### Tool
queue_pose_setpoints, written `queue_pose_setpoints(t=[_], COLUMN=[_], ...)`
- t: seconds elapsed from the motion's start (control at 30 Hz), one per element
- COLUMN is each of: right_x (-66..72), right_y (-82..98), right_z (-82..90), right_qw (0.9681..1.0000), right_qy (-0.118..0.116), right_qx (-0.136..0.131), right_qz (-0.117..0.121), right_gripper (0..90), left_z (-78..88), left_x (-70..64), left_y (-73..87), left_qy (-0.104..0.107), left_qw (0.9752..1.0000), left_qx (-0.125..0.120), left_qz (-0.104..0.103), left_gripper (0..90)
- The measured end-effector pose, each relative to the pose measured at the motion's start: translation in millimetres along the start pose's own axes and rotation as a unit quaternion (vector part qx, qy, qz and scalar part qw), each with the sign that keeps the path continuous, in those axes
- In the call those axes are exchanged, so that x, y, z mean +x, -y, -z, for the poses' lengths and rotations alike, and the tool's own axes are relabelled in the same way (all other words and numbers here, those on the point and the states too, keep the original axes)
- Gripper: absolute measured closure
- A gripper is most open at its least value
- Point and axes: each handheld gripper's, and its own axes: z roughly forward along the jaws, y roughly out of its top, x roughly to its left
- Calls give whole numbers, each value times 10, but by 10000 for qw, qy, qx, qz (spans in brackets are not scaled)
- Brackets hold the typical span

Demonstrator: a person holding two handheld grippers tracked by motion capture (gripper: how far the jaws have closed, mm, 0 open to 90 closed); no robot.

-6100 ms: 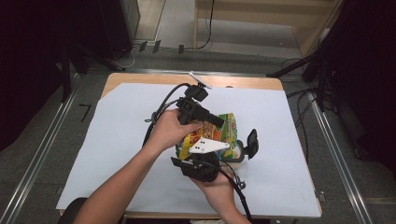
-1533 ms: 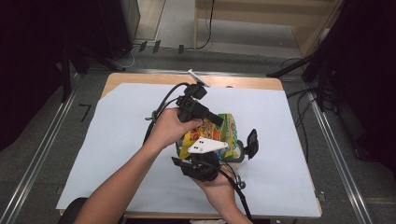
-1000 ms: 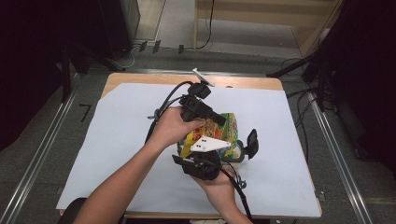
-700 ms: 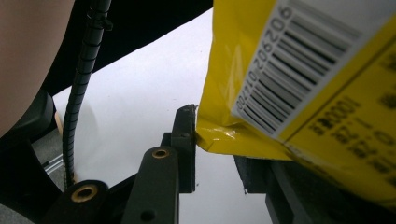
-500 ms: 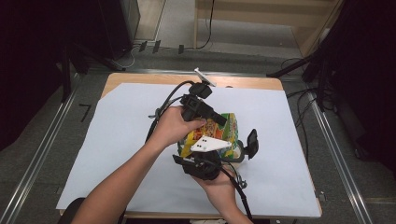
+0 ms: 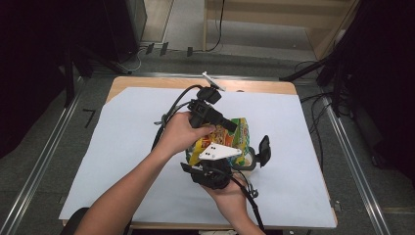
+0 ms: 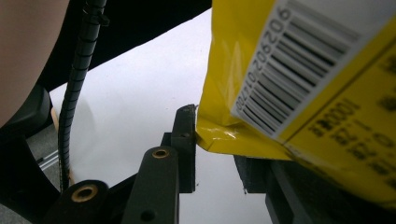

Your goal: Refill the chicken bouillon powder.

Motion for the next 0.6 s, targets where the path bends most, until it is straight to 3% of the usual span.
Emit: queue_pose_setpoints(t=[0.27,0.43,0.6], right_x=[47,87,89], right_y=[44,75,113], right_z=[-58,-104,-141], right_qw=[9998,9995,9995], right_qy=[-1,-42,-151], right_qx=[48,83,92], right_qz=[174,295,246], right_gripper=[698,672,660], left_z=[43,71,76], left_x=[48,76,82], left_y=[108,176,232], left_qy=[72,40,22], left_qw=[9999,10000,9999], left_qx=[-74,1,58], left_qz=[-3,-73,-96], left_gripper=[768,781,791])
